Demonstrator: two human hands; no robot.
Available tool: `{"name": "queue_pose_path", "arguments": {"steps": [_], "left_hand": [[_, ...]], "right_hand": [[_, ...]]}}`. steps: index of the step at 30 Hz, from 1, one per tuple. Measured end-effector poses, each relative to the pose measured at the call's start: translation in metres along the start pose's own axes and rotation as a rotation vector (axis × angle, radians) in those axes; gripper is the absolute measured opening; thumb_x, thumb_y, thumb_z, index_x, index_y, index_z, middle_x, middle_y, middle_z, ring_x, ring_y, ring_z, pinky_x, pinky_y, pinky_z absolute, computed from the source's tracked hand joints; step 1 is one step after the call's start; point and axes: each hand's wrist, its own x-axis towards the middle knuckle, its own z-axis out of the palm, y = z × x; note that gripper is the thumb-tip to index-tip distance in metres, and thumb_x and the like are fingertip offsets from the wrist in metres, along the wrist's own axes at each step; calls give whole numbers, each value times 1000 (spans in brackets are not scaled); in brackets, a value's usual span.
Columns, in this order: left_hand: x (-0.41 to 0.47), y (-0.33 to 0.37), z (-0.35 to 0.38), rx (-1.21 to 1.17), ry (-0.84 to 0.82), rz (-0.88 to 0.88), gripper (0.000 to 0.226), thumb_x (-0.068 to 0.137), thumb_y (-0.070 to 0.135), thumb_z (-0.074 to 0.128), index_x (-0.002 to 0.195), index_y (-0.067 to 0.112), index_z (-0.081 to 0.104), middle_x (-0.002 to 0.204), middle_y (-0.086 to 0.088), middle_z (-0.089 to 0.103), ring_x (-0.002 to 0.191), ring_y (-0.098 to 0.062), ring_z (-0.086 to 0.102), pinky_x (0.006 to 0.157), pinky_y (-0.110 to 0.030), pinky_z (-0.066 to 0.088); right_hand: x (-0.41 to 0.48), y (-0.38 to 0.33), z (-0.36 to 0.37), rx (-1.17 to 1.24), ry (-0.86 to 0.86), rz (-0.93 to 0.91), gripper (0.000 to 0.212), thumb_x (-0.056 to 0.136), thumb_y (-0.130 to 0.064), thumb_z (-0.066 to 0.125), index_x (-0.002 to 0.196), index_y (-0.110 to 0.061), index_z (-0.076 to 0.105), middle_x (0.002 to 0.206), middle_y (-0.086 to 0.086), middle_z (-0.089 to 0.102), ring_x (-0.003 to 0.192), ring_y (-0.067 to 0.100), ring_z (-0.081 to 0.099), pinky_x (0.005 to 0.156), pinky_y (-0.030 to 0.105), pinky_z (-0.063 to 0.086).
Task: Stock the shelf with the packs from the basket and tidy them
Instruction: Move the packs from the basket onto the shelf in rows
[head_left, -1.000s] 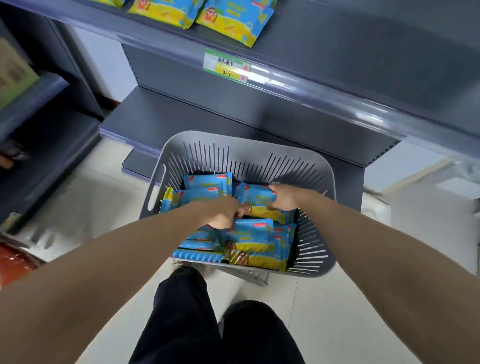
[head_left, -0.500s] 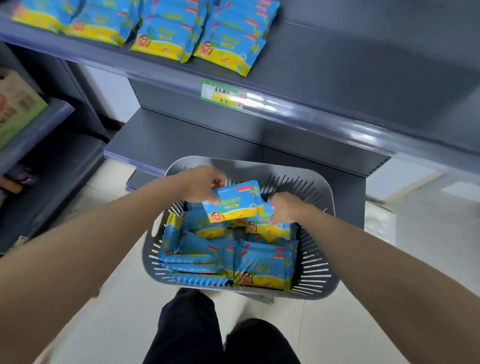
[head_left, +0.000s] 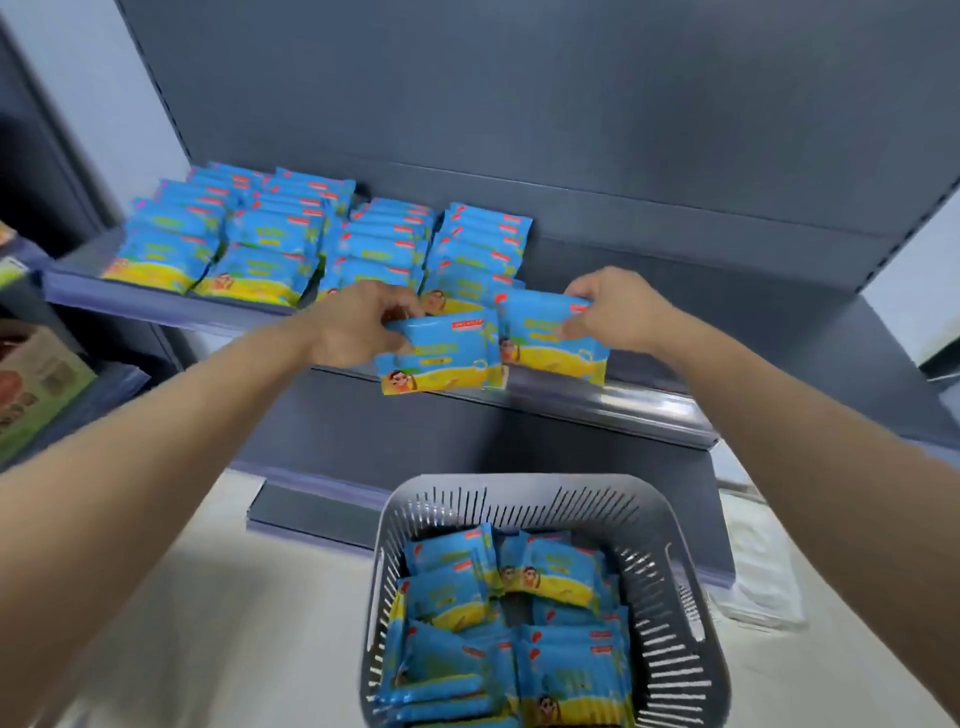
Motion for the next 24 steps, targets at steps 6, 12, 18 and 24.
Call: {"name": "queue_pose_path", "arguments": {"steps": [6, 12, 18, 24], "left_hand": [[25, -42, -60, 83, 160, -53, 18, 79, -6, 58, 93, 6, 59, 82, -5, 53, 65, -18, 46, 59, -28, 37], [58, -75, -71, 139, 101, -86, 21, 80, -5, 57, 98, 6, 60, 88, -6, 55, 80, -22, 49, 68, -24, 36], [79, -89, -67, 138, 74, -95, 24, 81, 0, 61, 104, 7, 58, 92, -3, 54, 85, -22, 50, 71, -26, 38], [89, -92, -65, 169, 40, -81, 33, 78, 7, 69, 109, 9, 57, 99, -5, 56, 86, -22, 53, 75, -33, 45]], "right_hand": [[67, -31, 21, 110, 83, 58, 19, 77, -18, 72, 90, -5, 66, 83, 6, 55, 75, 20, 50, 53, 25, 34], [102, -37, 57, 17, 5, 110, 27, 75, -26, 74, 95, -9, 66, 99, 9, 62, 87, 26, 58, 72, 30, 47], [129, -42, 67, -264, 58, 187, 61, 80, -42, 67, 131, -16, 47, 128, 9, 52, 119, 31, 46, 96, 41, 41], [156, -38, 73, -389, 218, 233, 61, 85, -36, 61, 137, -14, 39, 130, 13, 45, 120, 31, 38, 97, 42, 35]]}}
